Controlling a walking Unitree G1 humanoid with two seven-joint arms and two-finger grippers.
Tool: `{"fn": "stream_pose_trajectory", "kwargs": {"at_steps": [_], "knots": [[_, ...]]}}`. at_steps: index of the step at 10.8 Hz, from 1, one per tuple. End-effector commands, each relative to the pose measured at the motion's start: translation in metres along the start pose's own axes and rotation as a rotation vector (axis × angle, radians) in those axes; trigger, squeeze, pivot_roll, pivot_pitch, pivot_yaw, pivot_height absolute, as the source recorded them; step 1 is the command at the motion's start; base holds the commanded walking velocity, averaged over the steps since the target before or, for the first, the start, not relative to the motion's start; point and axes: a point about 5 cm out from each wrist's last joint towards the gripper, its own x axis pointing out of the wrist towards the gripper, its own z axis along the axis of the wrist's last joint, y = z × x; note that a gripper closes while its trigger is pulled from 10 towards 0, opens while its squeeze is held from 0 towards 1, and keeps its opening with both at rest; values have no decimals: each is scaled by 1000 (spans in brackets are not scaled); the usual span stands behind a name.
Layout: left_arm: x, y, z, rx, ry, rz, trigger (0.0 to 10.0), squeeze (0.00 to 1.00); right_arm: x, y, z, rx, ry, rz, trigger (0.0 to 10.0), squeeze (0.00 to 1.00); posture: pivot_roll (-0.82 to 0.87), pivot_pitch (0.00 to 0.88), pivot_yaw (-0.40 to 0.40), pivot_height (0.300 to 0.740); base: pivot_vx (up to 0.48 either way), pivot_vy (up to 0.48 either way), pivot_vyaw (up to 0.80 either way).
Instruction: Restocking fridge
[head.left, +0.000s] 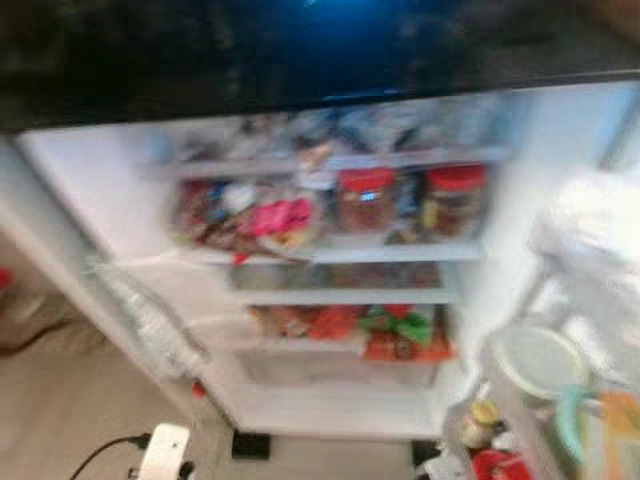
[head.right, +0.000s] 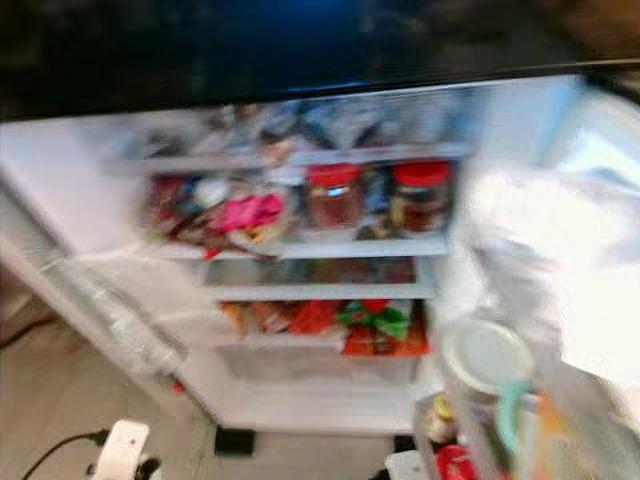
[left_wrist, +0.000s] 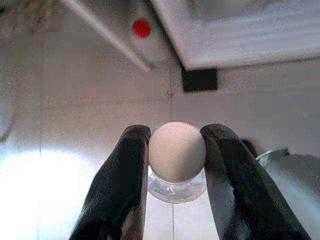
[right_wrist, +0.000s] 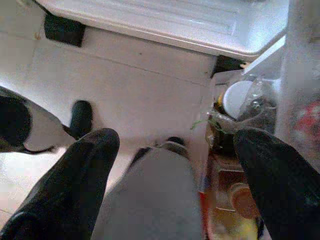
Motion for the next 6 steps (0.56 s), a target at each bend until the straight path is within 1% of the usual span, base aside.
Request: {"fn": "stream_pose_trajectory", "kwargs": {"at_steps": [1, 3, 4, 5, 6], "knots": [[-1, 5, -3, 15, 15, 16, 10000, 0, -8, -26, -17, 23, 53, -82, 10000, 0, -86, 0, 74, 740, 0, -277, 0], [-1, 5, -3, 14, 14, 17, 10000, 0, -4, -15, -8, 20, 37, -70, 10000, 0, -86, 0, 74, 740, 0, -264, 0], [-1, 5, -1, 21, -10, 15, 10000, 0, -1, -9, -3, 20, 27, -62, 10000, 0, -89, 0, 75, 740, 0, 0, 0], [-2, 7, 1, 55, -37, 34, 10000, 0, 0, -4, 0, 18, 25, -56, 10000, 0, -90, 0, 78, 740, 0, 0, 0], [-2, 7, 2, 78, -42, 44, 10000, 0, 0, -4, 0, 18, 25, -55, 10000, 0, -90, 0, 78, 740, 0, 0, 0]]}}
